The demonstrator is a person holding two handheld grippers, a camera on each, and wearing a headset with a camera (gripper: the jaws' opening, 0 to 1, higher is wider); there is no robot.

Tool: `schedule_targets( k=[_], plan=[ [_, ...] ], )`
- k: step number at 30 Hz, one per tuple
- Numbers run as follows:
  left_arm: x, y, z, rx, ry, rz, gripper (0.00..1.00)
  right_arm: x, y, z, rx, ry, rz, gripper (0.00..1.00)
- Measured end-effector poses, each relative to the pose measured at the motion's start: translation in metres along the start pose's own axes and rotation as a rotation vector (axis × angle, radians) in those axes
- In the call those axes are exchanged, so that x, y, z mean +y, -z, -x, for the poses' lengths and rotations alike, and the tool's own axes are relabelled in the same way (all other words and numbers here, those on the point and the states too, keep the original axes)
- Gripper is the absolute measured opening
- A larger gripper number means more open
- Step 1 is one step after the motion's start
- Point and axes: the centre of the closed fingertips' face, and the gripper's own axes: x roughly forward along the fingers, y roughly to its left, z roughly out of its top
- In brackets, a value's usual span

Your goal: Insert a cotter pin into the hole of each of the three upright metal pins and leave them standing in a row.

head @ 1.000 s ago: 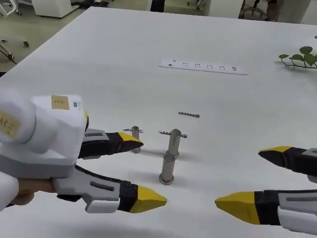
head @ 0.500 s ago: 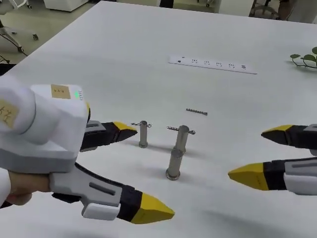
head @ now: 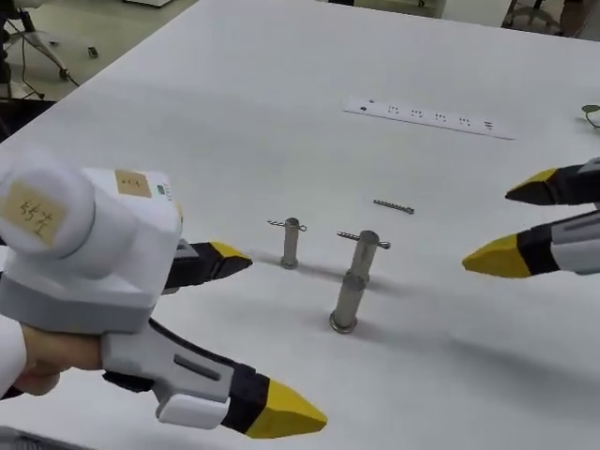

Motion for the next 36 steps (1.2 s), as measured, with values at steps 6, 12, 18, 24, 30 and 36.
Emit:
schedule_targets(
  k=[6, 12, 18, 24, 30, 36],
  plan=[
    [0.000, -0.008, -0.001, -0.026, 0.004, 0.016, 0.98, -0.013, -0.010, -0.018, 0.015, -0.005, 0.040, 0.45],
    [-0.001, -0.015, 0.000, -0.049, 0.010, 0.031, 0.98, -0.019, -0.015, -0.035, 0.068, -0.040, 0.099, 0.44],
    [-0.001, -0.015, 0.005, -0.053, -0.003, 0.043, 0.97, -0.033, -0.027, -0.042, 0.086, -0.050, 0.139, 0.42],
    [0.000, -0.016, 0.009, -0.064, -0.018, 0.058, 0.96, -0.043, -0.026, -0.054, 0.144, -0.074, 0.202, 0.34],
    [0.001, -0.015, 0.010, -0.057, -0.029, 0.044, 0.96, -0.050, -0.022, -0.069, 0.189, -0.097, 0.226, 0.27],
    [0.001, -0.018, 0.010, -0.075, -0.032, 0.072, 0.95, -0.053, -0.015, -0.087, 0.227, -0.132, 0.233, 0.21]
  ],
)
